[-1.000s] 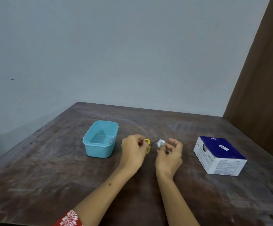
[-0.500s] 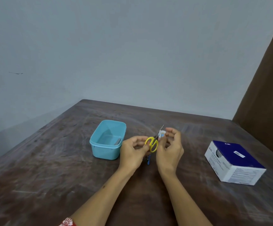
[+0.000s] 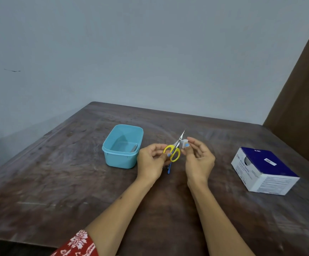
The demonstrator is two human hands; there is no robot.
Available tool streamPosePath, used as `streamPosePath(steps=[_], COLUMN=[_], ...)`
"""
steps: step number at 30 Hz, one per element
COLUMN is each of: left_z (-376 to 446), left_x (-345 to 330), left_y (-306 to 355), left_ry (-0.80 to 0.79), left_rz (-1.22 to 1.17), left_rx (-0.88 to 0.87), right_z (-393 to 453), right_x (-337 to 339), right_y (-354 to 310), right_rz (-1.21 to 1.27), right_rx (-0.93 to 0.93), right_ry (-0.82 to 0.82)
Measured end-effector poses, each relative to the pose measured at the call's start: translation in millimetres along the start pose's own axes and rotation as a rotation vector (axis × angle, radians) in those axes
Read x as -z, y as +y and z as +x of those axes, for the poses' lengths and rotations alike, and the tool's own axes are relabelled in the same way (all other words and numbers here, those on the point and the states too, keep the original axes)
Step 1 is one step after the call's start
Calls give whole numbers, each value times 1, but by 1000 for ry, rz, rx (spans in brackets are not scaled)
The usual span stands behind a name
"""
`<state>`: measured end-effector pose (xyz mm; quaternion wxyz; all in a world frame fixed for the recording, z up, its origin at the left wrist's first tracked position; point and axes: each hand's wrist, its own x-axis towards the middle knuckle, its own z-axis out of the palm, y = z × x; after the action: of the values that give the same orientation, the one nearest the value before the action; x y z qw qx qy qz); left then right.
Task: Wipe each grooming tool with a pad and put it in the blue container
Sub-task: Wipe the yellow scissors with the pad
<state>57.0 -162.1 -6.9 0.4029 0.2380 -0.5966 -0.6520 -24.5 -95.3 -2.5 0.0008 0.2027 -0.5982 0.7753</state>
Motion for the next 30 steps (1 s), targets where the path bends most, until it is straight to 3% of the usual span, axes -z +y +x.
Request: streamPosePath(steps=[8, 22, 30], left_z=[1, 0, -5], left_x=[0, 1, -2], left_y=[-2, -3, 0], left_ry=[0, -61, -207], left_rz=[-43, -37, -9], left_rx=[26, 51, 88], right_z=[-1, -9, -4], right_x=[2, 2, 5], right_y=[-2, -13, -20], right_rz=[102, 133, 227], right_rx=[-66, -138, -164], right_ry=[105, -140, -19])
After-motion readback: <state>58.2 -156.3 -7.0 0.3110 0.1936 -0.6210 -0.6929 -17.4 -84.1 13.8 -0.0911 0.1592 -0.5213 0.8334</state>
